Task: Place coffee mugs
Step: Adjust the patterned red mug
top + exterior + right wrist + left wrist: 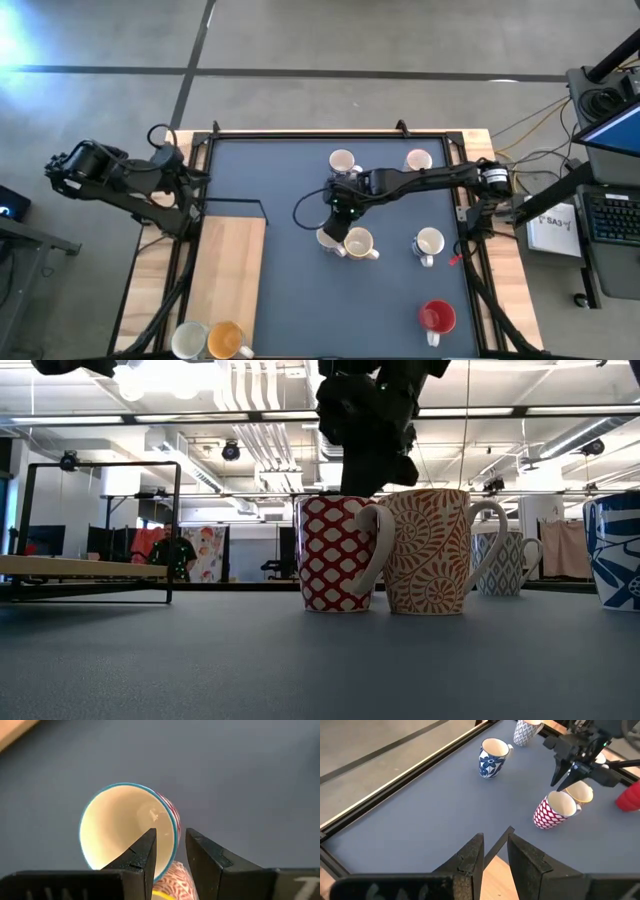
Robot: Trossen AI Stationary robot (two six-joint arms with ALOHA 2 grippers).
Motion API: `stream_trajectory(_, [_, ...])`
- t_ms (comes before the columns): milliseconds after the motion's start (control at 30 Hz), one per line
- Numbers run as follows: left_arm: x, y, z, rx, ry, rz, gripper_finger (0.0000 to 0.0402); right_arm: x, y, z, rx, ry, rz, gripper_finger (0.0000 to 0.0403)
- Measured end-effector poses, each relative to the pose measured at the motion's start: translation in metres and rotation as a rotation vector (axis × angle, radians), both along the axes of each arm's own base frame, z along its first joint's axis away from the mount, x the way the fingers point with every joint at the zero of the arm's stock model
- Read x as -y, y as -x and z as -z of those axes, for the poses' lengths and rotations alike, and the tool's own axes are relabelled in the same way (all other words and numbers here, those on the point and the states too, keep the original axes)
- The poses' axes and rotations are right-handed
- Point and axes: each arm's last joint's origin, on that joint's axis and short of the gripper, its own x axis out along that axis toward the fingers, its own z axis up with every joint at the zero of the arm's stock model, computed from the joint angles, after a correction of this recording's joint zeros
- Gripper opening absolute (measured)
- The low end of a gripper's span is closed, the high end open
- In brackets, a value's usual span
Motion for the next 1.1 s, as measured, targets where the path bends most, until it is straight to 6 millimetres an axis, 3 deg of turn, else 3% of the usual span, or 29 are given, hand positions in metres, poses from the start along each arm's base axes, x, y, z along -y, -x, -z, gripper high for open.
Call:
stream_trajectory(500, [-0.001,0.003,0.000,0.010,0.007,0.004,0.0068,0.000,-0.016,0.027,-0.031,0.032,-0.085,0.0090])
stream_trajectory(700, [-0.001,0.003,0.000,0.011,0.010,0.006,0.0068,0.000,-0.019,0.025,-0.023,-0.015,-0.072,0.0023])
stream_trajectory(867, [-0.001,0.004,0.000,0.013,0.010,0.007,0.0068,-0.001,-0.019,0.022,-0.021,-0.069,0.028,0.0014])
stream_trajectory(1100, [-0.001,0.004,-0.001,0.015,0.011,0.007,0.0068,0.002,-0.020,0.022,-0.025,-0.122,0.368,0.0013])
